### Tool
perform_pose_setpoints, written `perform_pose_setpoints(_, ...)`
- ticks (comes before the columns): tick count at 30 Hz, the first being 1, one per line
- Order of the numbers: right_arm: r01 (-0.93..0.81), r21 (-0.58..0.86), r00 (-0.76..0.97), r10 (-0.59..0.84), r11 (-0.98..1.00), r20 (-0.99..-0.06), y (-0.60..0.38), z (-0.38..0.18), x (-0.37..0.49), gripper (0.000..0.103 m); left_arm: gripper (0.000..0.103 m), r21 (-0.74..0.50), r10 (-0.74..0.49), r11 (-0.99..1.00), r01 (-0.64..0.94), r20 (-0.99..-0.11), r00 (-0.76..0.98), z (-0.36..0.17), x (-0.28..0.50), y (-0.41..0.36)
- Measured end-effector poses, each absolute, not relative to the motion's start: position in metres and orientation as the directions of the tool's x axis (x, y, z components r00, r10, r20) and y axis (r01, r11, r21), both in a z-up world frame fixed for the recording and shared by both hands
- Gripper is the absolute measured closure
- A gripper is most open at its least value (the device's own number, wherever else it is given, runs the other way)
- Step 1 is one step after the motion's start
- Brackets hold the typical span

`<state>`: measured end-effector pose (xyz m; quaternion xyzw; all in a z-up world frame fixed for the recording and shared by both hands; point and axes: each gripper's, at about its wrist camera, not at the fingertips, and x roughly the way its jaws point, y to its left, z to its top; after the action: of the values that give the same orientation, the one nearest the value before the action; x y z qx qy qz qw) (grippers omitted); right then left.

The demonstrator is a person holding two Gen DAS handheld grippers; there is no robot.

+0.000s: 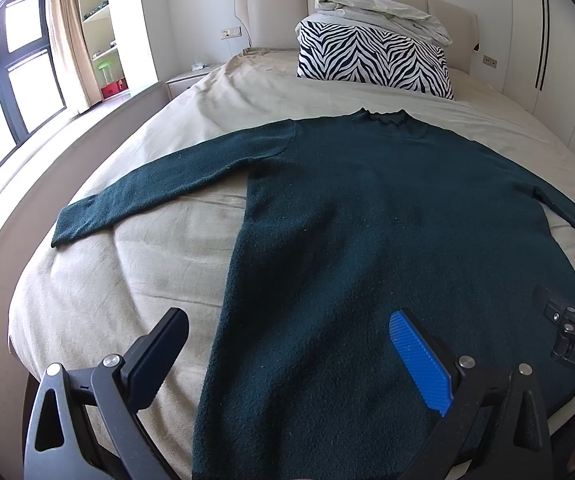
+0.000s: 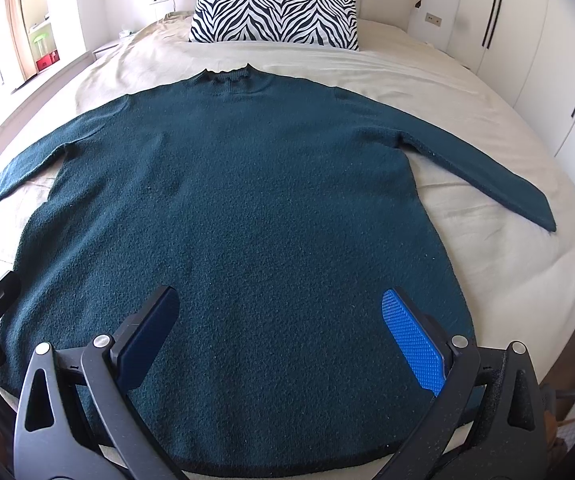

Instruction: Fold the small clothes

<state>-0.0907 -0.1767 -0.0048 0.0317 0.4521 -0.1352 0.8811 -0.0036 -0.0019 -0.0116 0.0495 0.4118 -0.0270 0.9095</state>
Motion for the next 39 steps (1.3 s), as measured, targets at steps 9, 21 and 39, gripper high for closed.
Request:
perform_pose_setpoints(9,0.268,-0.065,0.552,-0.209,0.961,-0.808,-0.1762,-0.0065,-0.0911,0.0,0.0,0.067,-0.009,0.994,0.089,-0.754,0.657,-0.0129,-0.0044,-0.0021)
perform_pose_setpoints(21,0.267,-0.065,0.549,-0.207,0.961,-0.81,-0.1759,-0.009,-0.0912,0.0,0.0,0.063,-0.012,0.994,0.092,-0.759,0.651,-0.0164,-0.0033,-0.002)
perform_pose_setpoints(39,0.268,-0.063,0.544,-0.205,0.961,-0.813,-0.1755,-0.0111,-0.0905,0.0,0.0,0.061,-0.014,0.994,0.092,-0.76,0.649,-0.0172,-0.0034,-0.0014)
